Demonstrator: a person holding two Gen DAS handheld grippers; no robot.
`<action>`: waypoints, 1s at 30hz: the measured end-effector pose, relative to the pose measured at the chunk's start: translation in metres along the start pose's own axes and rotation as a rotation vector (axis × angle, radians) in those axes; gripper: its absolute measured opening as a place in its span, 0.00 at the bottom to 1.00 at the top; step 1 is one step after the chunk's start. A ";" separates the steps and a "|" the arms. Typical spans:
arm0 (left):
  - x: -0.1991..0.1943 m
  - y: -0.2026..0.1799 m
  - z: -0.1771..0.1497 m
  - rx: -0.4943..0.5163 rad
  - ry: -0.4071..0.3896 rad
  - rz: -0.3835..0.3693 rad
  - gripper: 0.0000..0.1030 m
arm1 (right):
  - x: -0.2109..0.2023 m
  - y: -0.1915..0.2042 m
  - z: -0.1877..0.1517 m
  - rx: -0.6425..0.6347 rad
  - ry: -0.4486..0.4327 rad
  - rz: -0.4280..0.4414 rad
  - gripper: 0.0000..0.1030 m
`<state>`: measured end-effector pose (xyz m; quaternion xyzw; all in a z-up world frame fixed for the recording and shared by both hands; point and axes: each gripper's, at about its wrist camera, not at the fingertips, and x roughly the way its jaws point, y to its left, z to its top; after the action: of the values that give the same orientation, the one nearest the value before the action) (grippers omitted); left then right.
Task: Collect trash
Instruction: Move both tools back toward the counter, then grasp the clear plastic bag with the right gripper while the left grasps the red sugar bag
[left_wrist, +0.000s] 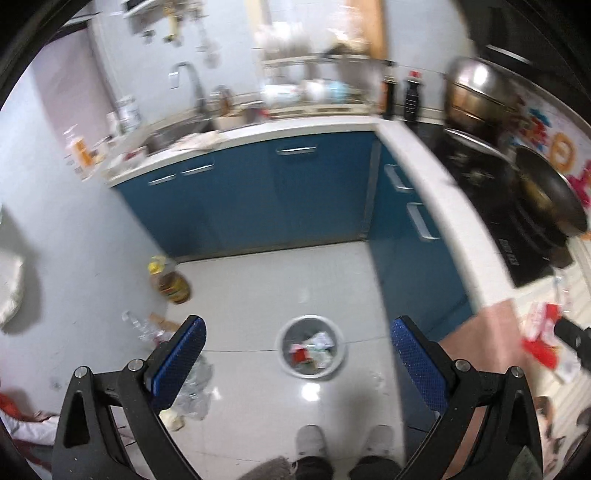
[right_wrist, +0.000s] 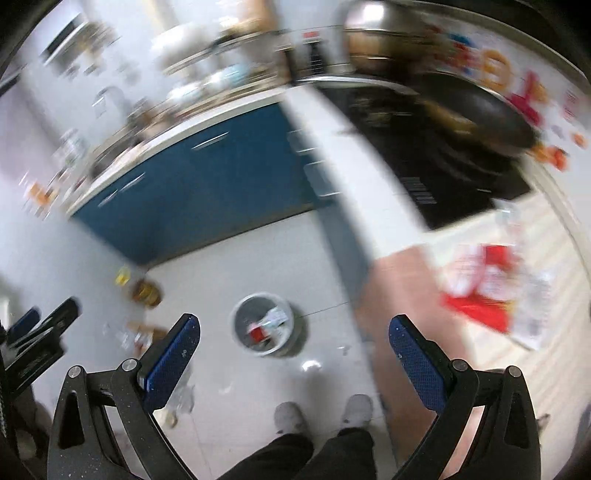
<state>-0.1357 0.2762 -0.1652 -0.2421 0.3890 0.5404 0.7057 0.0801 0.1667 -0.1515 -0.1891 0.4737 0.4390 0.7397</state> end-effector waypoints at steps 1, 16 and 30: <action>0.003 -0.015 0.005 0.014 0.008 -0.008 1.00 | 0.002 -0.033 0.011 0.043 -0.001 -0.044 1.00; 0.095 -0.294 -0.017 0.200 0.407 -0.137 1.00 | 0.169 -0.295 0.096 0.242 0.261 -0.057 0.42; 0.107 -0.358 -0.083 0.043 0.743 -0.403 0.99 | 0.097 -0.395 0.042 0.339 0.117 -0.067 0.02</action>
<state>0.1932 0.1677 -0.3285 -0.4771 0.5730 0.2592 0.6138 0.4459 0.0271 -0.2695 -0.1024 0.5768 0.3162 0.7462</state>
